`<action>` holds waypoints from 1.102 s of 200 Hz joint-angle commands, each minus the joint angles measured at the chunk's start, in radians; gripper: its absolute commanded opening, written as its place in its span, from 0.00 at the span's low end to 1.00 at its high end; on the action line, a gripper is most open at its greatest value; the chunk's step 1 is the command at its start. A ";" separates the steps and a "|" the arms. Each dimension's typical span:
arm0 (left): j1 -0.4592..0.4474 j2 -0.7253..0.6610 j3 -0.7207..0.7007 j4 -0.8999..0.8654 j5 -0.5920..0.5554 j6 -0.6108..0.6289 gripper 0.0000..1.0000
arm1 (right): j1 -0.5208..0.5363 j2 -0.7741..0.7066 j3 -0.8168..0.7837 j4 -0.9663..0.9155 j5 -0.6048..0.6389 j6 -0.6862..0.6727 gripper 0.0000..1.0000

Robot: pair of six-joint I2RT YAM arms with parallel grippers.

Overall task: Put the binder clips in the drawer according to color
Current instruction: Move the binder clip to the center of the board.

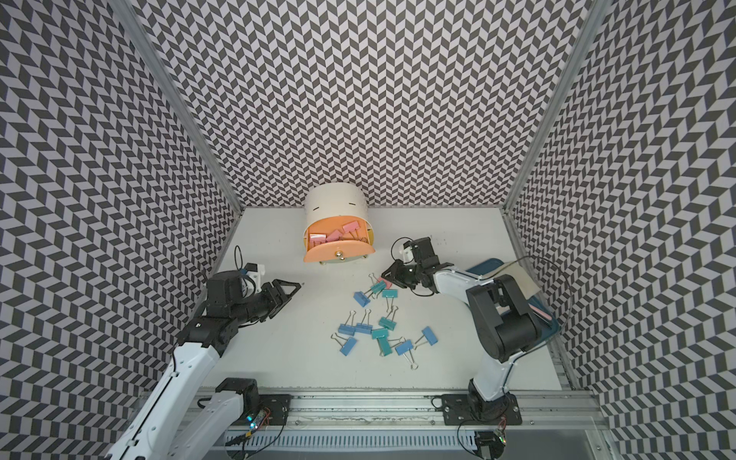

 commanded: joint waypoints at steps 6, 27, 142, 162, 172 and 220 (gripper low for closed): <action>0.006 -0.014 0.001 -0.010 -0.001 0.004 0.64 | 0.008 0.037 0.020 0.051 -0.002 -0.007 0.21; 0.006 -0.011 0.007 -0.015 -0.003 0.010 0.64 | 0.018 0.059 0.024 0.056 -0.006 -0.010 0.20; 0.007 0.000 0.017 -0.028 0.000 0.027 0.63 | 0.119 0.122 0.036 0.068 0.001 0.008 0.18; 0.007 0.001 0.020 -0.028 0.002 0.029 0.63 | 0.117 0.131 0.057 0.047 0.024 0.010 0.18; 0.008 0.001 0.023 -0.029 0.002 0.030 0.63 | 0.115 0.131 0.067 0.043 0.032 0.013 0.18; 0.008 -0.007 0.026 -0.039 0.002 0.034 0.64 | 0.094 0.154 0.111 0.011 0.069 0.033 0.17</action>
